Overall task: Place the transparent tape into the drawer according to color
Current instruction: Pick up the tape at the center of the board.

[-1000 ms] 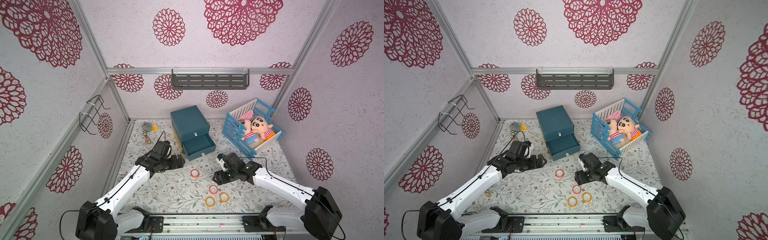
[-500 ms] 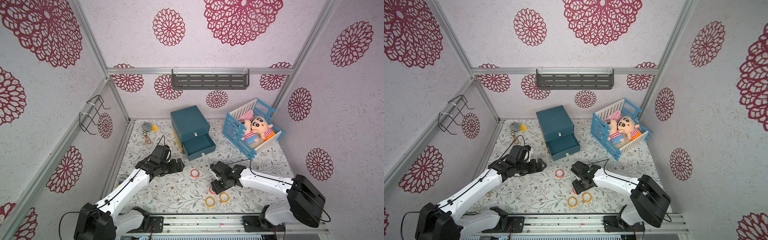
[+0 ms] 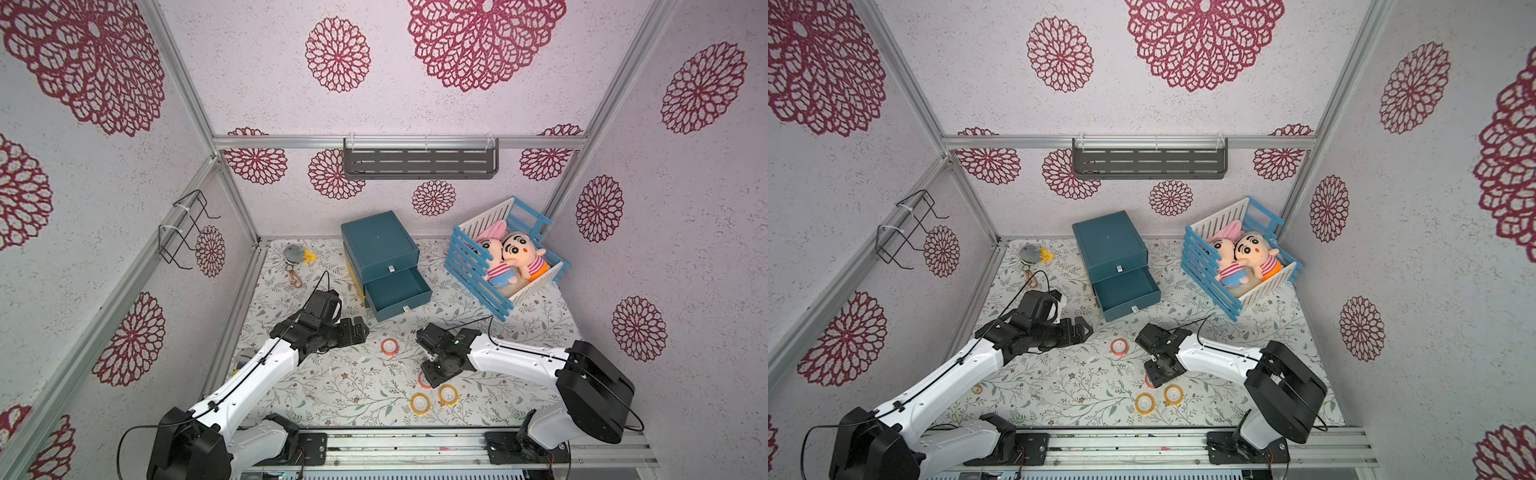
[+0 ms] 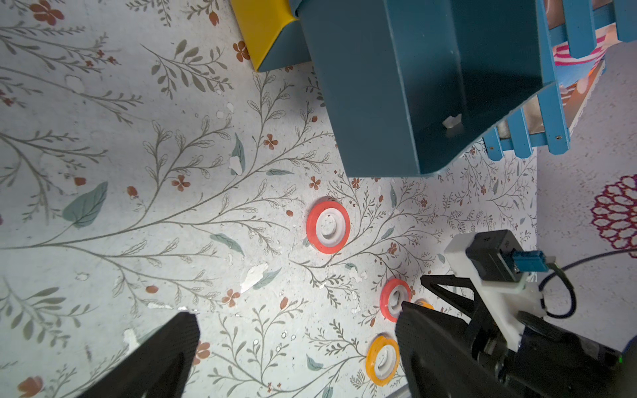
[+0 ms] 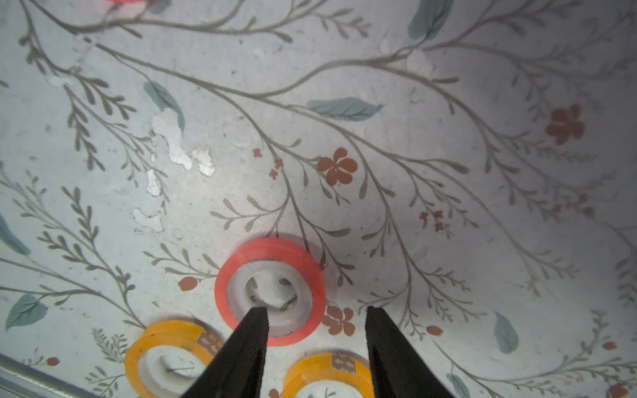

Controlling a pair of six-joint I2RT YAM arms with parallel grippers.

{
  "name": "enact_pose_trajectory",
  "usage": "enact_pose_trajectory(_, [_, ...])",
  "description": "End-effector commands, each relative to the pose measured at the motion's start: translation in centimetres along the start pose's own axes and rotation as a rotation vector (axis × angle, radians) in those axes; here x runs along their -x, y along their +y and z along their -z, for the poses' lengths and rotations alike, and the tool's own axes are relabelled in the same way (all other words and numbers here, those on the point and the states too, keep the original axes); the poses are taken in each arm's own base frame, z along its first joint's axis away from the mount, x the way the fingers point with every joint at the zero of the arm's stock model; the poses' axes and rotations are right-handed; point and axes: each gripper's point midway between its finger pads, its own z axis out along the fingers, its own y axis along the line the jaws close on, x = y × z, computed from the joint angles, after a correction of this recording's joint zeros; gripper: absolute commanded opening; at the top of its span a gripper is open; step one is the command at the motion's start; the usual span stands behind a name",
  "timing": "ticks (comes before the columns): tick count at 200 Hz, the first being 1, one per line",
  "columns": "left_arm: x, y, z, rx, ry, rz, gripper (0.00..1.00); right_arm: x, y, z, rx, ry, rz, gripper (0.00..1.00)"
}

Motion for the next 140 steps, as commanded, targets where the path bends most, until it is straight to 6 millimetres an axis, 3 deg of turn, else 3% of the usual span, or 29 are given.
enact_pose_trajectory(1, [-0.1,-0.2,0.1,-0.01,-0.009,-0.024,0.97,1.2,0.1,0.4,-0.019,-0.03,0.018,0.51])
enact_pose_trajectory(71, [-0.3,0.1,0.0,-0.001,-0.005,-0.027,0.97,1.3,0.4,-0.5,-0.034,0.003,0.048,0.41])
enact_pose_trajectory(140, [-0.3,0.2,-0.2,0.004,-0.003,-0.038,0.97,0.0,0.3,-2.0,-0.041,0.08,0.078,0.31])
